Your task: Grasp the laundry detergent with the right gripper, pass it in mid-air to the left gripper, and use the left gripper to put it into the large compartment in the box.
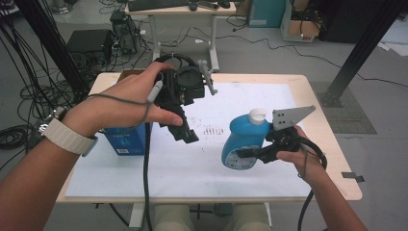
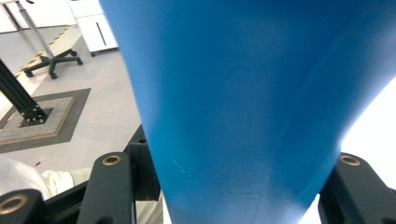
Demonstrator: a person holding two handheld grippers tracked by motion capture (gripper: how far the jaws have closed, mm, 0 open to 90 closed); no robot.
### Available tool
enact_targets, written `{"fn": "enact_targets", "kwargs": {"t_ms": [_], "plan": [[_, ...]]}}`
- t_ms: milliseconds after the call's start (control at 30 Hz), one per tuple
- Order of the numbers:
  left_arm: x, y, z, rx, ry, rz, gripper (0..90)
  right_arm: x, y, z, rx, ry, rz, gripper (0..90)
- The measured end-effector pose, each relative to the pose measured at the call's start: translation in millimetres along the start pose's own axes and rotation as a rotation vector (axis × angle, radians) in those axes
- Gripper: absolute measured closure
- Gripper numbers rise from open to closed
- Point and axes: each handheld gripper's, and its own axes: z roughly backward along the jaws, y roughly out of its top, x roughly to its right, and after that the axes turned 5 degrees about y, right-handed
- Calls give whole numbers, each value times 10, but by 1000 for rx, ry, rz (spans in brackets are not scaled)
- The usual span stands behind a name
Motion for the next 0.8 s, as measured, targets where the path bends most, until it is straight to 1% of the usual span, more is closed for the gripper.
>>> {"fn": "enact_targets", "kwargs": {"t_ms": [67,200,267,400,433,467,500,600,800], "plan": [[17,33,-6,-6,5,-13,48,-12,38,-37,-4,5,9,428],[33,78,-17,-9,-3,-23,49,-41,110,-100,-11,20,26,428],[43,99,-25,-11,-1,-31,49,-52,142,-128,-16,29,38,428],[58,126,-24,-16,-6,-34,50,-83,192,-189,-28,39,47,428],[60,132,-22,-15,-6,-35,49,-86,201,-204,-34,45,52,429],[62,142,-17,-13,-9,-39,49,-95,207,-217,-37,46,46,428],[65,148,-15,-15,-9,-41,48,-95,216,-243,-42,47,57,429],[82,178,-19,-19,-9,-50,46,-97,231,-294,-47,51,64,429],[102,221,-45,-20,-11,-50,46,-94,253,-399,-61,59,75,429]]}}
